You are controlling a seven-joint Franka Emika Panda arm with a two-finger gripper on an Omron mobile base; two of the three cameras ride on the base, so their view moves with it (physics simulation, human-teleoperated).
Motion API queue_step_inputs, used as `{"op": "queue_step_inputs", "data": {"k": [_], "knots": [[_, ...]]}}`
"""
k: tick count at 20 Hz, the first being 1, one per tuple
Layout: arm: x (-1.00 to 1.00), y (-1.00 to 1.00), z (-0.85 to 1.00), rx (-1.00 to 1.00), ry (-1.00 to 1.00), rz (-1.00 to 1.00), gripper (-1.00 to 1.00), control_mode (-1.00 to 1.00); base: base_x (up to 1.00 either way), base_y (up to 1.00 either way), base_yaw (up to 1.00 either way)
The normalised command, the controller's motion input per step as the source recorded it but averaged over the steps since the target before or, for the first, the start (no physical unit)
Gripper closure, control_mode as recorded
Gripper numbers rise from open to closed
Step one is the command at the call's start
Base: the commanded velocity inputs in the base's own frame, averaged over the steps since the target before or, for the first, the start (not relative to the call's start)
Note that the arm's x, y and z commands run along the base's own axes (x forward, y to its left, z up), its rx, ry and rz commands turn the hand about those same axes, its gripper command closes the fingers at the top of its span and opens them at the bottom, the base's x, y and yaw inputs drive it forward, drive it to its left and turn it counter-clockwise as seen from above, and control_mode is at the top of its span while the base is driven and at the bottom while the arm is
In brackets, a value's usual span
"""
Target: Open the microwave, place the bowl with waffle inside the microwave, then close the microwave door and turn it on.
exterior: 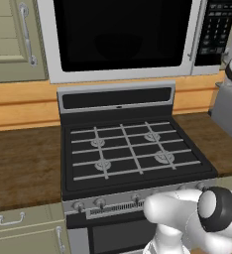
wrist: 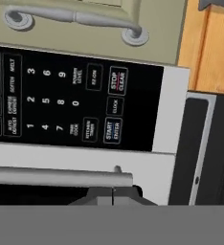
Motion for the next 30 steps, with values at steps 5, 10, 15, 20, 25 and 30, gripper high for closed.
{"op": "queue_step_inputs", "data": {"k": [5,10,15,20,25,30], "knots": [[0.4,0.0,0.0,0.09,0.0,0.0,1.0,-1.0,0.0,0.0,0.0],[0.49,-0.05,-0.05,0.11,0.0,0.0,1.0,-1.0,0.0,0.0,0.0],[0.45,-0.08,-0.14,0.11,0.0,0.0,1.0,-1.0,0.0,0.0,0.0],[0.48,-0.06,-0.02,0.12,0.0,0.0,1.0,-1.0,0.0,0.0,0.0],[0.52,-0.07,0.0,0.13,0.0,0.0,1.0,-1.0,0.0,0.0,0.0],[0.64,-0.09,-0.07,0.1,0.0,0.0,1.0,-1.0,0.0,0.0,0.0]]}}
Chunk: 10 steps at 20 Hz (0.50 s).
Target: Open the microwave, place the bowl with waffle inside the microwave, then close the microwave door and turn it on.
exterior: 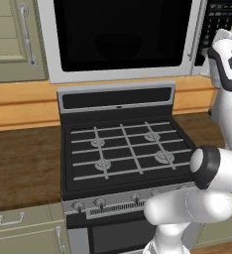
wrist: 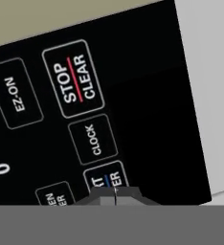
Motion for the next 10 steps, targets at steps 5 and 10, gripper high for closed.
{"op": "queue_step_inputs", "data": {"k": [5,10], "knots": [[0.21,-0.07,-0.08,0.05,-0.01,0.0,1.0,-1.0,0.0,0.0,0.0],[-0.63,-0.02,0.33,0.0,0.0,0.0,1.0,-1.0,0.0,0.0,0.0]]}}
